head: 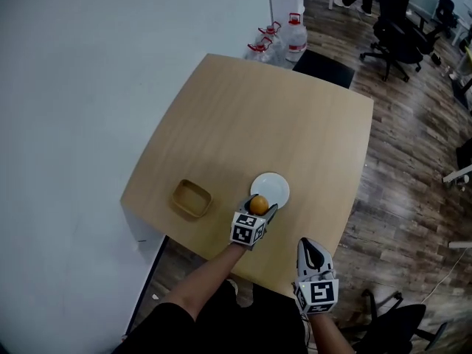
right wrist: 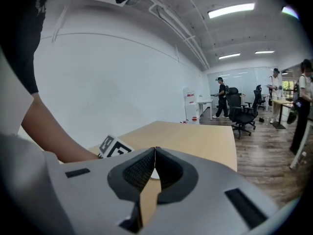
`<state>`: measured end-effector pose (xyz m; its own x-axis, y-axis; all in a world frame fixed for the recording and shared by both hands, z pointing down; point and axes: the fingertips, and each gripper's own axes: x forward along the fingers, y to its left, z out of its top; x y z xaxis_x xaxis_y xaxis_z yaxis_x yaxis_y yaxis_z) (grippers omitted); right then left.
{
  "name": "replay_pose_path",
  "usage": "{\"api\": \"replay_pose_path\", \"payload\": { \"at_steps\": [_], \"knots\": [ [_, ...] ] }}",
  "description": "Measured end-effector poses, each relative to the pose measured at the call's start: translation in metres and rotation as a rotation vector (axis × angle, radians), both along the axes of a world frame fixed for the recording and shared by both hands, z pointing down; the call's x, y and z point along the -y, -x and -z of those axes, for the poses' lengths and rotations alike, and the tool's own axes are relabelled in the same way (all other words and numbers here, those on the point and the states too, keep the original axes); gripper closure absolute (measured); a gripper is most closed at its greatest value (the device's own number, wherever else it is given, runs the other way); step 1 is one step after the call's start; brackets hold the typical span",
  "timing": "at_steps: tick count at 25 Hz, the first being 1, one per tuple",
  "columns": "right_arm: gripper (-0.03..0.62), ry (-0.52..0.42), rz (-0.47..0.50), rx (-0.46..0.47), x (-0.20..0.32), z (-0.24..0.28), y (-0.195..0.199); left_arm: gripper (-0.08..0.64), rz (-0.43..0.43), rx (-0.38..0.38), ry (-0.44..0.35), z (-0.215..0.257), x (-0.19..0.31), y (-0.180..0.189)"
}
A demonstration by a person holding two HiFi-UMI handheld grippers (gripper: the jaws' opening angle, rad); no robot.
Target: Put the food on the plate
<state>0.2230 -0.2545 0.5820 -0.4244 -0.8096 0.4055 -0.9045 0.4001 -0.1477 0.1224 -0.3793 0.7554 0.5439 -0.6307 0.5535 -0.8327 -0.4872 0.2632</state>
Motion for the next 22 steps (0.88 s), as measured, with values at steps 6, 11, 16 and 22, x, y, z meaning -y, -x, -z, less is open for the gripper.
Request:
{"api": "replay_pose_path", "payload": {
  "at_steps": [6, 11, 16, 22],
  "knots": [
    [0.532, 0.086, 0.044, 0.055, -0.009, -0.03, 0.019, 0.247, -0.053, 0.177, 0.084, -0.052, 0.028, -0.004],
    [0.532, 0.083, 0.052, 0.053, -0.007, -0.028, 0.017, 0.247, -0.085, 0.194, 0.153, -0.074, 0.035, -0.009],
    [0.532, 0.055, 0.029, -0.006, 0.0, -0.024, -0.001, 0.247, -0.154, 0.256, 0.166, -0.083, 0.029, -0.011],
    [0.532, 0.024, 0.047, -0.026, -0.004, -0.021, -0.001, 0.247, -0.149, 0.308, 0.119, -0.084, 0.036, -0.01]
  ]
}}
